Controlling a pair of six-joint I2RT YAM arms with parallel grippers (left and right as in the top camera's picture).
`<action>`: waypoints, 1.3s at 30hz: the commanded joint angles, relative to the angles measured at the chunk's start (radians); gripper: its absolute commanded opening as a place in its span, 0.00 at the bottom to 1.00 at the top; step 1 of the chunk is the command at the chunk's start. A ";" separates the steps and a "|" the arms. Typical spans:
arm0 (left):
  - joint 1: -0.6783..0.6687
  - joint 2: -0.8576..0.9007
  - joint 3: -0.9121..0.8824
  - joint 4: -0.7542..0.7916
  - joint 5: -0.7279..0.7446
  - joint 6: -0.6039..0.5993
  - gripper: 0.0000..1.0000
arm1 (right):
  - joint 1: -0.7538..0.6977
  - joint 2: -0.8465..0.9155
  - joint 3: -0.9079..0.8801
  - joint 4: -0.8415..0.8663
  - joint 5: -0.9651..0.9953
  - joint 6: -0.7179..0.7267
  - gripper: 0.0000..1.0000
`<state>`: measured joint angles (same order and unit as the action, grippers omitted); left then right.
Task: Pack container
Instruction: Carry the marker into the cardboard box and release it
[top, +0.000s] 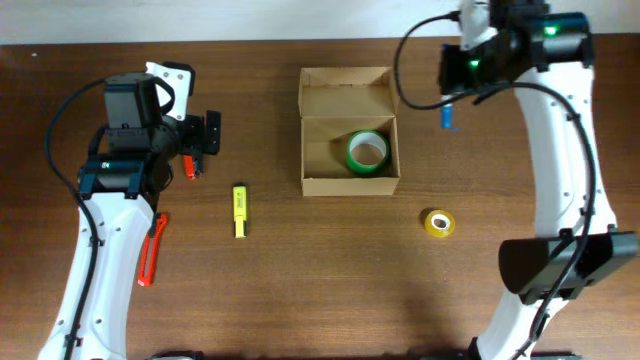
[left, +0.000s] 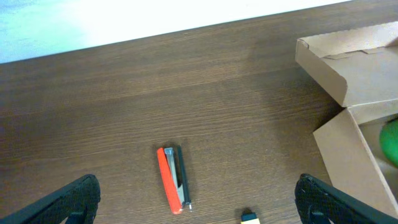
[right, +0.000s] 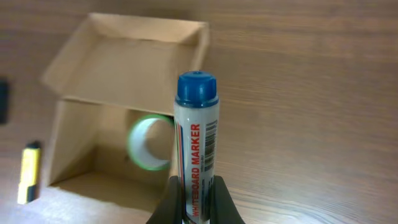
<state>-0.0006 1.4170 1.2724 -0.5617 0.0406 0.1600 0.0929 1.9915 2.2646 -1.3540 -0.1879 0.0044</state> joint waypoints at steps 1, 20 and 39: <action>-0.003 0.007 0.023 0.001 -0.014 -0.008 1.00 | 0.068 0.002 0.018 0.015 -0.057 -0.006 0.03; -0.003 0.007 0.023 0.000 -0.010 -0.008 1.00 | 0.306 0.297 0.018 -0.046 0.094 -0.723 0.04; -0.003 0.007 0.023 -0.001 -0.011 -0.009 0.99 | 0.391 0.426 0.017 -0.147 0.040 -0.820 0.04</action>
<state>-0.0006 1.4178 1.2724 -0.5617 0.0330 0.1600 0.4732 2.3856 2.2646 -1.4948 -0.1253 -0.8040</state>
